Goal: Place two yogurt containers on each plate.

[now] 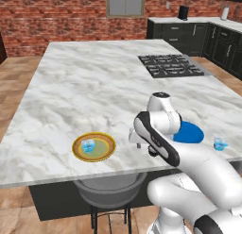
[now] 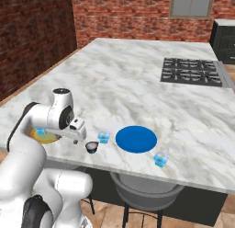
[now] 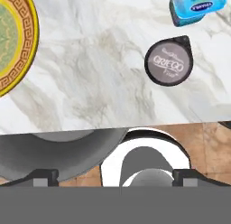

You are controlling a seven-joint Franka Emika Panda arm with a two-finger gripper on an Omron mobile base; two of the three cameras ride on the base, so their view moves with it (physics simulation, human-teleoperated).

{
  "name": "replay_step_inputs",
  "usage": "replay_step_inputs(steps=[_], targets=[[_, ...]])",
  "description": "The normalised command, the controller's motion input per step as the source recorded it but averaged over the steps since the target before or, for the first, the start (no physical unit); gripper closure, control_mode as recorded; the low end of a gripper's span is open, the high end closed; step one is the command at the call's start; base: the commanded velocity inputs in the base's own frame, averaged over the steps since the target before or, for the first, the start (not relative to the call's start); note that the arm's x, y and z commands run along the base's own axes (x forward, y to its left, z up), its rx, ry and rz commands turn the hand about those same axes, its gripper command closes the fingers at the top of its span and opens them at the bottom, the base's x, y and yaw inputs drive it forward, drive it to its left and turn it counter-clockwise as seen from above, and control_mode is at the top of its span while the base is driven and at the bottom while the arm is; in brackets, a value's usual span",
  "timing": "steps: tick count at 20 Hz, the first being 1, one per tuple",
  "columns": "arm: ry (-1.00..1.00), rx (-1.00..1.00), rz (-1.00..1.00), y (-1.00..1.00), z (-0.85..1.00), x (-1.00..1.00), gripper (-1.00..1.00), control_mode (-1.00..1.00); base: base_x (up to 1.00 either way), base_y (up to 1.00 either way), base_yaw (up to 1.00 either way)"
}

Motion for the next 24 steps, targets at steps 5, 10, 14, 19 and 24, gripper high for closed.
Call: replay_step_inputs(steps=[5,10,14,19,24], targets=[[0.19,0.00,-0.17,-0.60,0.00,-0.08,-1.00,-1.00,0.00,0.00,0.00],[0.25,-0.02,-0.36,-0.30,0.00,0.25,-1.00,-1.00,0.00,0.00,0.00],[0.13,-0.12,-0.28,-0.04,0.00,0.40,-1.00,-1.00,0.00,0.00,0.00],[0.00,-0.14,-0.19,0.00,-0.06,0.20,-1.00,-1.00,0.00,0.00,0.00],[0.00,-0.10,-0.16,0.00,-0.15,0.06,-1.00,-1.00,0.00,0.00,0.00]])
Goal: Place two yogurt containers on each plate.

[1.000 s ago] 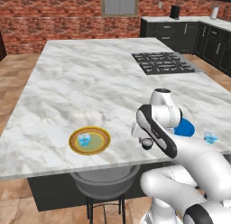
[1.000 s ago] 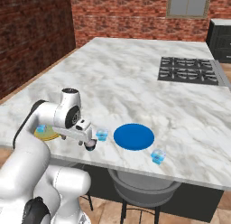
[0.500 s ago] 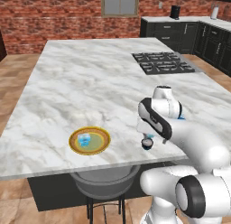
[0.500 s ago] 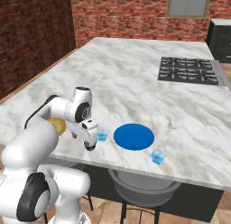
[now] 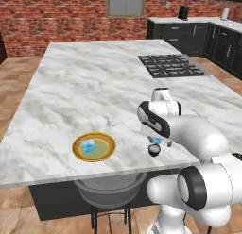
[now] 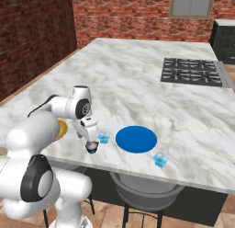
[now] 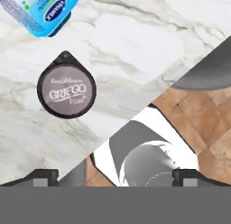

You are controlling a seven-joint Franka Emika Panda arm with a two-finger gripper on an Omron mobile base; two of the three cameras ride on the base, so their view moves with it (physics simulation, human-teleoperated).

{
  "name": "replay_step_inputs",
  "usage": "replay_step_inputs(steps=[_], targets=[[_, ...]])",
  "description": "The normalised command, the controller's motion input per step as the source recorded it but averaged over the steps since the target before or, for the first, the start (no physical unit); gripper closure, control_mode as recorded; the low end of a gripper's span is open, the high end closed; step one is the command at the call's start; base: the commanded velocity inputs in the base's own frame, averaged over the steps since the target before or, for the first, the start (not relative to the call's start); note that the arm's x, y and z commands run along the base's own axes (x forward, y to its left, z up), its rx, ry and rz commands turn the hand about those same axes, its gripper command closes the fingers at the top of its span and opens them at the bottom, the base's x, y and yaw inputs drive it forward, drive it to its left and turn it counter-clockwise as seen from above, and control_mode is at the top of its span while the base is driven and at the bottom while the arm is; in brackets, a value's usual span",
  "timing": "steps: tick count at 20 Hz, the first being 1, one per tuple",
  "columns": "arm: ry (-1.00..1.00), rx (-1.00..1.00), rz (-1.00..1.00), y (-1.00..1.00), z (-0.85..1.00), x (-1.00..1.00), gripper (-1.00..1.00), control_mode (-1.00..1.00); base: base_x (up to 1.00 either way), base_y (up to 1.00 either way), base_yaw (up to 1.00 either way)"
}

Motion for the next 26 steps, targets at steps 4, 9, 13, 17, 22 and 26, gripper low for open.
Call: replay_step_inputs(steps=[4,9,13,17,22,26], targets=[[0.00,-0.01,-0.14,-0.01,-0.10,0.17,-1.00,-1.00,0.00,0.00,0.00],[0.00,0.00,-0.04,-0.06,-0.14,0.12,-1.00,-1.00,0.00,0.00,0.00],[0.00,0.00,0.00,-0.08,-0.22,0.09,-1.00,-1.00,0.00,0.00,0.00],[0.00,0.00,0.00,-0.04,-0.15,0.13,-1.00,-1.00,0.00,0.00,0.00],[0.00,0.00,0.01,0.00,-0.13,0.16,-1.00,-1.00,0.00,0.00,0.00],[0.00,0.00,0.00,0.00,-0.12,0.21,-1.00,-1.00,0.00,0.00,0.00]])
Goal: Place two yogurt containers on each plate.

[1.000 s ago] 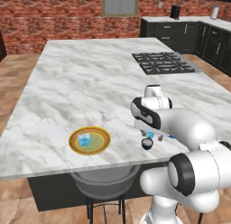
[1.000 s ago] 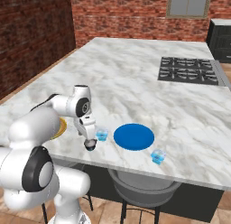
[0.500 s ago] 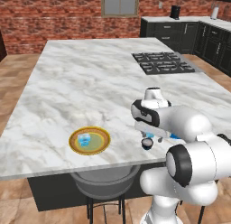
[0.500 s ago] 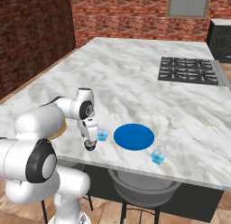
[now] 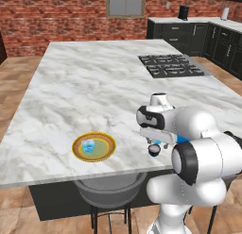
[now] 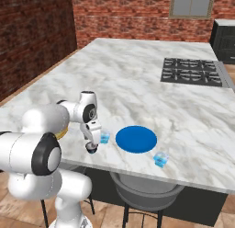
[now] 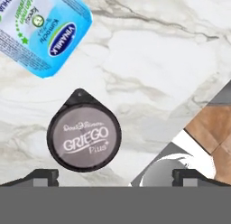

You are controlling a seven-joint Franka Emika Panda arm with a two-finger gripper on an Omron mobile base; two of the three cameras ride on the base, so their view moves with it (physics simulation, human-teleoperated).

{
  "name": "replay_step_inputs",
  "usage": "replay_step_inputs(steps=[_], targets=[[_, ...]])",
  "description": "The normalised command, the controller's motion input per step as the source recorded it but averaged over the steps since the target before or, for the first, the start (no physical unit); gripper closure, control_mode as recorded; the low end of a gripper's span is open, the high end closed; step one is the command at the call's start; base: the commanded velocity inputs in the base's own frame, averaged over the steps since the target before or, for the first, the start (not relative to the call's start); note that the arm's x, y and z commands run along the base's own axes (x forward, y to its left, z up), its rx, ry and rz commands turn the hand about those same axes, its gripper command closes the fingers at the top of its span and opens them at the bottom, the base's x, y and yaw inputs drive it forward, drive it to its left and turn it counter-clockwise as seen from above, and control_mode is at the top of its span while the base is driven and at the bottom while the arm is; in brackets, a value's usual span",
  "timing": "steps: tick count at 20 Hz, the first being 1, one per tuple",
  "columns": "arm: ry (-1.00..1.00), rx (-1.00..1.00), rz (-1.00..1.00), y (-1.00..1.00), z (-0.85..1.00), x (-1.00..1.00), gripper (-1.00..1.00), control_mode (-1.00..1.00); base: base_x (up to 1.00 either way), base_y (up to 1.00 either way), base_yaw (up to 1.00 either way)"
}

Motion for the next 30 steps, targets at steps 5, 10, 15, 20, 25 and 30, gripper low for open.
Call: replay_step_inputs(steps=[5,10,15,20,25,30], targets=[[0.00,0.00,0.00,0.00,-0.15,0.16,-1.00,-1.00,0.00,0.00,0.00],[0.00,0.00,0.00,0.00,-0.17,0.15,-1.00,-1.00,0.00,0.00,0.00],[0.00,0.00,0.00,0.00,-0.19,0.09,-1.00,-1.00,0.00,0.00,0.00],[0.00,0.00,0.00,0.00,-0.14,0.01,-1.00,-1.00,0.00,0.00,0.00],[0.00,0.00,0.00,0.00,-0.18,0.00,-1.00,-1.00,0.00,0.00,0.00],[-0.01,0.00,0.00,0.00,-0.16,0.01,-1.00,-1.00,0.00,0.00,0.00]])
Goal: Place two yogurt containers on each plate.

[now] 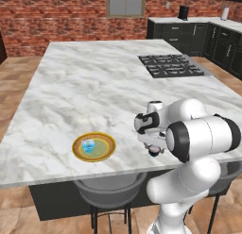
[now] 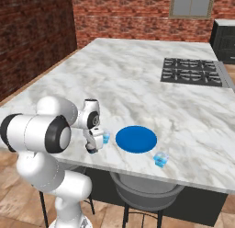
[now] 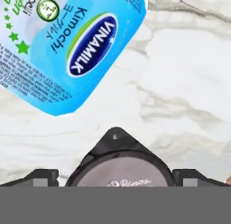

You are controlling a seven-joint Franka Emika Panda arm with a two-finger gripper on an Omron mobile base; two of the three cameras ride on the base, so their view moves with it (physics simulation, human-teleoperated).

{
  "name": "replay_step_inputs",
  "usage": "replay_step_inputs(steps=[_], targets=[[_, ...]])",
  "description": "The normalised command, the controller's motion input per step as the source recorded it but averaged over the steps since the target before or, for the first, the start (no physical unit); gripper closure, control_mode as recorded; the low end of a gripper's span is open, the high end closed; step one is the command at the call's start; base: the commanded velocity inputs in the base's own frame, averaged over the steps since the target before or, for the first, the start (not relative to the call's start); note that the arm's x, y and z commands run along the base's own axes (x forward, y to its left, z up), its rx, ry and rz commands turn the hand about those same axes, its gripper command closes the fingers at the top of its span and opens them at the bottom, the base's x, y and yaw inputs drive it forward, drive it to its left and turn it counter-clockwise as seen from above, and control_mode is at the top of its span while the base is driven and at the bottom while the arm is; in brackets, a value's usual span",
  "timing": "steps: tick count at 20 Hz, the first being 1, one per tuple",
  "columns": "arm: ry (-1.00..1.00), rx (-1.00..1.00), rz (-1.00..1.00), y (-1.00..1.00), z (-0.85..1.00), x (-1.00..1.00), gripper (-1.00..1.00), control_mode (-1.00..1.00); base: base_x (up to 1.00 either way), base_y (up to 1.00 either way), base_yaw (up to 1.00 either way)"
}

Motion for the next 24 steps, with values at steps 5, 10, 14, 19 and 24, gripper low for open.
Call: replay_step_inputs(steps=[5,10,14,19,24], targets=[[-0.03,0.00,0.00,0.00,-0.08,0.02,-1.00,-1.00,0.00,0.00,0.00],[-0.01,0.00,0.00,0.00,-0.12,0.00,-1.00,-1.00,0.00,0.00,0.00],[0.00,0.00,0.00,0.00,-0.12,0.00,1.00,-1.00,0.00,0.00,0.00],[0.00,0.00,0.00,0.00,-0.04,0.02,1.00,-1.00,0.00,0.00,0.00],[0.00,0.00,0.00,0.01,0.00,0.02,1.00,-1.00,0.00,0.00,0.00]])
